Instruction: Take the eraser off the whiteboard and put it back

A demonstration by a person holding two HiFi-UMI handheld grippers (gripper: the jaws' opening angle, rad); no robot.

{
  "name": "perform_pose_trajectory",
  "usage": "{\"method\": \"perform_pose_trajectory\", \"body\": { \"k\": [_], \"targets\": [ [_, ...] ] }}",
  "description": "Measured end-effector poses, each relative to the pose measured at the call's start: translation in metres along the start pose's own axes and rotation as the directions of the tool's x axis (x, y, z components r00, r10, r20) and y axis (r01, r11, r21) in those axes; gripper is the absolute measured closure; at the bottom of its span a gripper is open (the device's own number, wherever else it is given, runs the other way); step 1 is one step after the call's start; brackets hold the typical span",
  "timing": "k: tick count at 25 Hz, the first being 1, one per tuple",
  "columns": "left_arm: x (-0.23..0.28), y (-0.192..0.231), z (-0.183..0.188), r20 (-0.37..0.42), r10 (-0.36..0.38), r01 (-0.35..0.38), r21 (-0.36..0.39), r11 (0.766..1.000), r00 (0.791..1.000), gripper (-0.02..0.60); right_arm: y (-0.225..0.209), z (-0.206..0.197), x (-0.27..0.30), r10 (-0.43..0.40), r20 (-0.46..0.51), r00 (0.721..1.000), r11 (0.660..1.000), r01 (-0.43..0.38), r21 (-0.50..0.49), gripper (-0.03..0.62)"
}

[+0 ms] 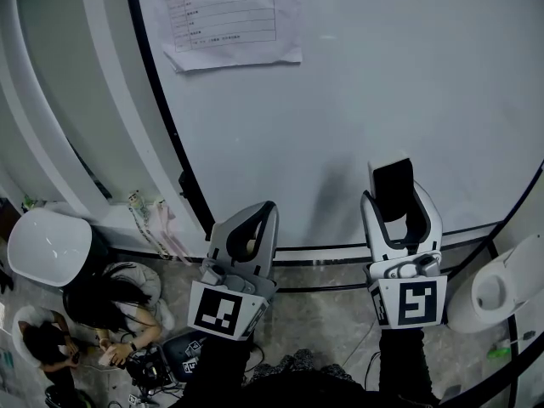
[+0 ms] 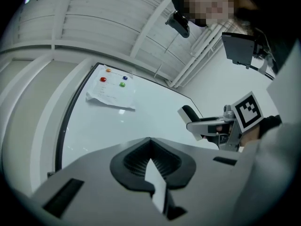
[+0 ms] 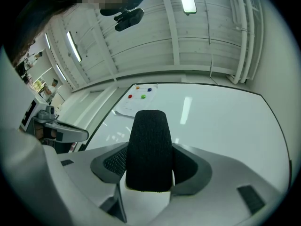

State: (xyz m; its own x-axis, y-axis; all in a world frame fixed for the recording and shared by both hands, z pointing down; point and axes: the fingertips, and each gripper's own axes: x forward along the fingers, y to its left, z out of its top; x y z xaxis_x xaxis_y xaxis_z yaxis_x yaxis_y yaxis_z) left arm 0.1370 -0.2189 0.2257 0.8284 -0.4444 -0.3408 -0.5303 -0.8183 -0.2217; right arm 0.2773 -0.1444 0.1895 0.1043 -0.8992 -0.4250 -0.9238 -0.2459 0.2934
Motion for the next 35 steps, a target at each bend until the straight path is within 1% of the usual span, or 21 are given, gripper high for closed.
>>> {"method": "perform_pose_trajectory", "body": {
  "k": [2, 5, 9, 10, 18, 25, 30, 35],
  "targets": [
    [0.000, 0.002, -0.002, -0.013, 0.011, -0.011, -0.005, 1.000, 1.000, 0.580, 0.001, 0.001, 0.001, 0.002, 0.003, 1.000, 1.000, -0.002, -0.003, 0.327],
    [0.000, 0.007, -0.004, -0.026, 0.024, -0.023, 0.005, 1.000, 0.999, 0.580, 0.002, 0.000, 0.002, 0.004, -0.001, 1.000, 1.000, -0.004, -0.007, 0.327],
    [-0.003, 0.015, -0.002, 0.001, 0.039, -0.039, -0.060, 0.997, 0.999, 0.580, 0.004, -0.001, 0.004, 0.006, -0.003, 1.000, 1.000, -0.006, -0.008, 0.327],
    [-0.003, 0.016, -0.002, 0.006, 0.042, -0.042, -0.066, 0.997, 0.999, 0.580, 0.004, -0.002, 0.005, 0.007, -0.003, 1.000, 1.000, -0.007, -0.008, 0.327],
    [-0.003, 0.020, -0.007, 0.002, 0.048, -0.048, -0.067, 0.997, 0.999, 0.580, 0.007, -0.007, 0.008, 0.010, -0.020, 1.000, 1.000, -0.009, 0.007, 0.327],
    [-0.004, 0.023, -0.008, -0.003, 0.070, -0.070, -0.058, 0.996, 0.998, 0.580, 0.007, -0.007, 0.013, 0.024, -0.008, 1.000, 1.000, -0.024, 0.001, 0.327],
    [-0.012, 0.038, -0.004, -0.005, 0.119, -0.119, -0.032, 0.992, 0.993, 0.580, 0.018, -0.007, 0.023, 0.059, 0.010, 0.998, 0.998, -0.059, 0.014, 0.327],
    [-0.028, 0.058, -0.005, -0.020, 0.187, -0.188, -0.010, 0.982, 0.982, 0.580, 0.038, -0.011, 0.037, 0.125, 0.019, 0.992, 0.992, -0.125, 0.025, 0.327]
  ]
}}
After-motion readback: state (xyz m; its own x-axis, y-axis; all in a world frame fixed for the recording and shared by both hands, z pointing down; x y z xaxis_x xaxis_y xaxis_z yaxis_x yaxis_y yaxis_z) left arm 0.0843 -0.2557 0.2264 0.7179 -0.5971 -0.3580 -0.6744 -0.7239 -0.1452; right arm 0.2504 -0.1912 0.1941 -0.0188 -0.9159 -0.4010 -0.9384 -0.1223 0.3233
